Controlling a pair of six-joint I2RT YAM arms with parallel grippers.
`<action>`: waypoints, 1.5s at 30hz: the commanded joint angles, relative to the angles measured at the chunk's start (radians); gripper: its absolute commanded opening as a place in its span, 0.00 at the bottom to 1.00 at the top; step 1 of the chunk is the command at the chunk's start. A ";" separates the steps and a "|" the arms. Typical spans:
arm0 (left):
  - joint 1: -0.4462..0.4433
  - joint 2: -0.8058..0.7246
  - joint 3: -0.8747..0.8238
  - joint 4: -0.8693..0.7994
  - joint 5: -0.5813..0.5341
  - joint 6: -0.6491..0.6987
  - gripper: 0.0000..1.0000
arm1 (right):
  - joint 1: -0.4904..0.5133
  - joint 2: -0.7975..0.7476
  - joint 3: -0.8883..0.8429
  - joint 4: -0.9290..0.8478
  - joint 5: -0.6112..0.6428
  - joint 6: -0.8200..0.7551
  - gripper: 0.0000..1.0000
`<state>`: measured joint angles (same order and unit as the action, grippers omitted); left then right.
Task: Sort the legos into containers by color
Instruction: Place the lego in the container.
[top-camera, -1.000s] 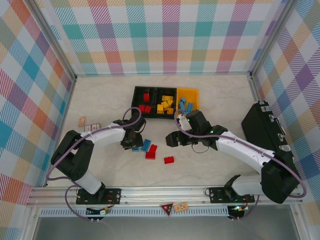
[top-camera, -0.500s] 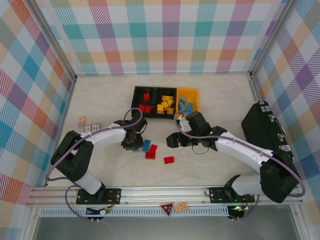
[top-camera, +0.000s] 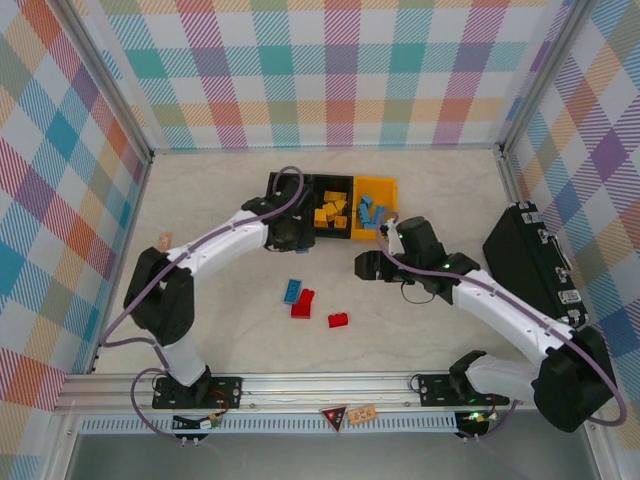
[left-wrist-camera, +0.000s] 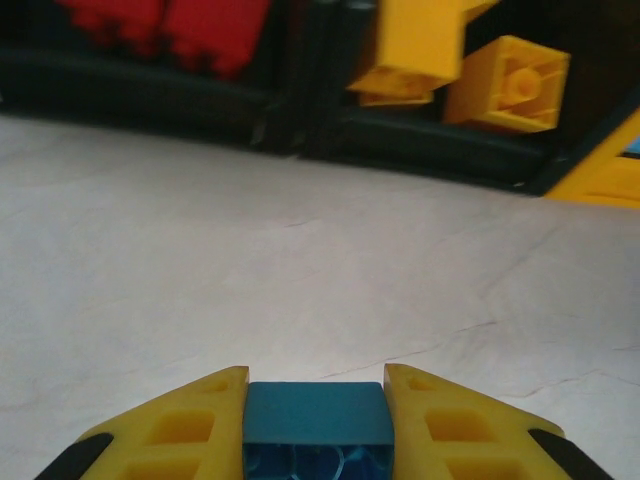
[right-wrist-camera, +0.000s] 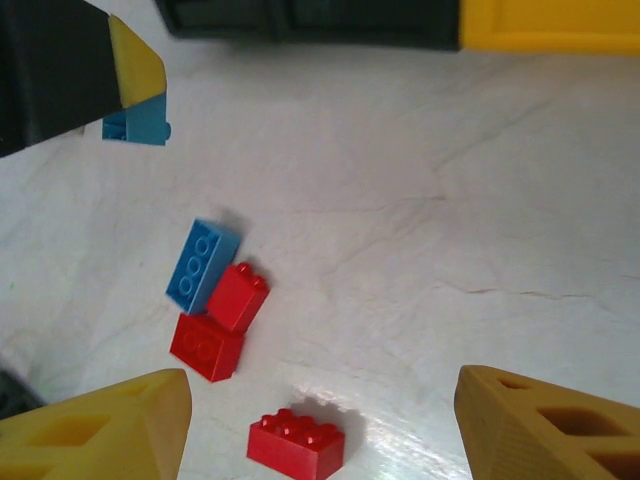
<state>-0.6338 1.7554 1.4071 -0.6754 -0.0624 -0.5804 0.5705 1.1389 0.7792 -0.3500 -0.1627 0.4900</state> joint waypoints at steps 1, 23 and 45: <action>-0.028 0.085 0.120 -0.019 0.044 0.034 0.24 | -0.031 -0.049 -0.012 -0.059 0.052 0.019 0.70; -0.090 0.669 0.991 -0.124 0.173 0.072 0.24 | -0.146 -0.142 -0.056 -0.124 0.080 0.055 0.71; -0.089 0.770 1.129 -0.090 0.172 0.083 0.51 | -0.162 -0.183 -0.076 -0.147 0.074 0.060 0.71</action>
<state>-0.7189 2.5443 2.5046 -0.7567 0.0963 -0.5182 0.4168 0.9710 0.7185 -0.4892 -0.0864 0.5392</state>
